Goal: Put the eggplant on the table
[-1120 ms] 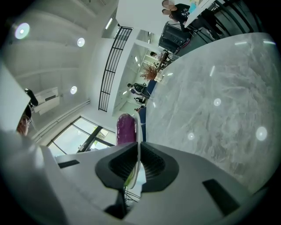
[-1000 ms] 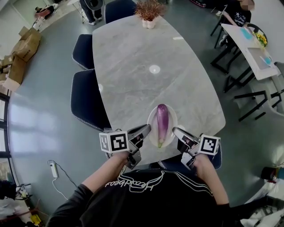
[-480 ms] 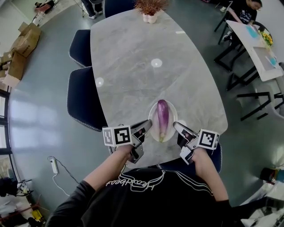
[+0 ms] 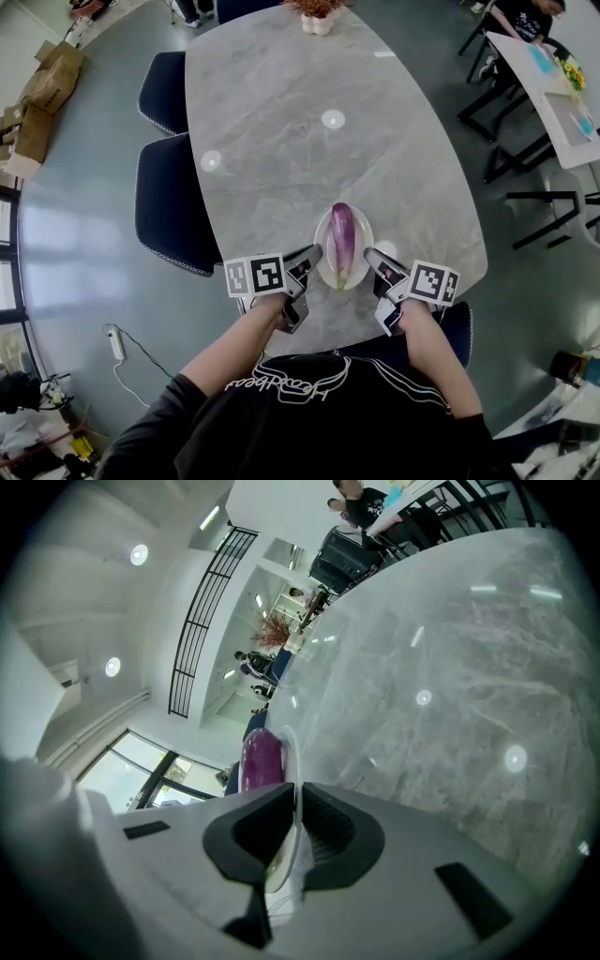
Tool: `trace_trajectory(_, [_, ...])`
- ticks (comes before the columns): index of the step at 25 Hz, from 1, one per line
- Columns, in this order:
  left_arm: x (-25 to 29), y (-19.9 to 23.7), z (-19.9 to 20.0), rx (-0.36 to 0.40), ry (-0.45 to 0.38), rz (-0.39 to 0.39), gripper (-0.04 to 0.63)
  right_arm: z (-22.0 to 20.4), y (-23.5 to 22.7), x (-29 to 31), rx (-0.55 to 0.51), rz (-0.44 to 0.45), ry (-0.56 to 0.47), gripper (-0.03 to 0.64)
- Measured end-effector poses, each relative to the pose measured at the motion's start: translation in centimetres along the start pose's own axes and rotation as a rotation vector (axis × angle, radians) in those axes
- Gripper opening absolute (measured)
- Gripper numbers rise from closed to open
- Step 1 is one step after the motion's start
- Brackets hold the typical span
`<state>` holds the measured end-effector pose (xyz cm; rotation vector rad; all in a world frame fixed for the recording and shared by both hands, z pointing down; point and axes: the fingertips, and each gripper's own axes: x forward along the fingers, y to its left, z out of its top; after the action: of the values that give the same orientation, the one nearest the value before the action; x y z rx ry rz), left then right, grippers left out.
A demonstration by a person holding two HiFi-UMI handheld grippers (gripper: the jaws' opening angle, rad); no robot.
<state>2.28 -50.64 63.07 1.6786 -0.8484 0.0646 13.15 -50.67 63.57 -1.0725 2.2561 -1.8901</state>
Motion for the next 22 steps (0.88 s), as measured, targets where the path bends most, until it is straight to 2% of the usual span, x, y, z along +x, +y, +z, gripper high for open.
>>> trace_trajectory(11, [1.1,2.5,-0.2,-0.029,0.03,0.045,0.025,-0.4,-1.7,1.7,-0.025,-0.092,0.039,0.02])
trace_trajectory(17, [1.6,3.3,-0.3,-0.002,0.038,0.093,0.025,-0.6,-2.4,2.2,-0.015,-0.126,0.038,0.02])
trace_trajectory(22, [1.7,3.7,-0.5,0.024,0.05,0.147,0.025,-0.9,-2.6,2.5,-0.076,-0.175,0.079,0.02])
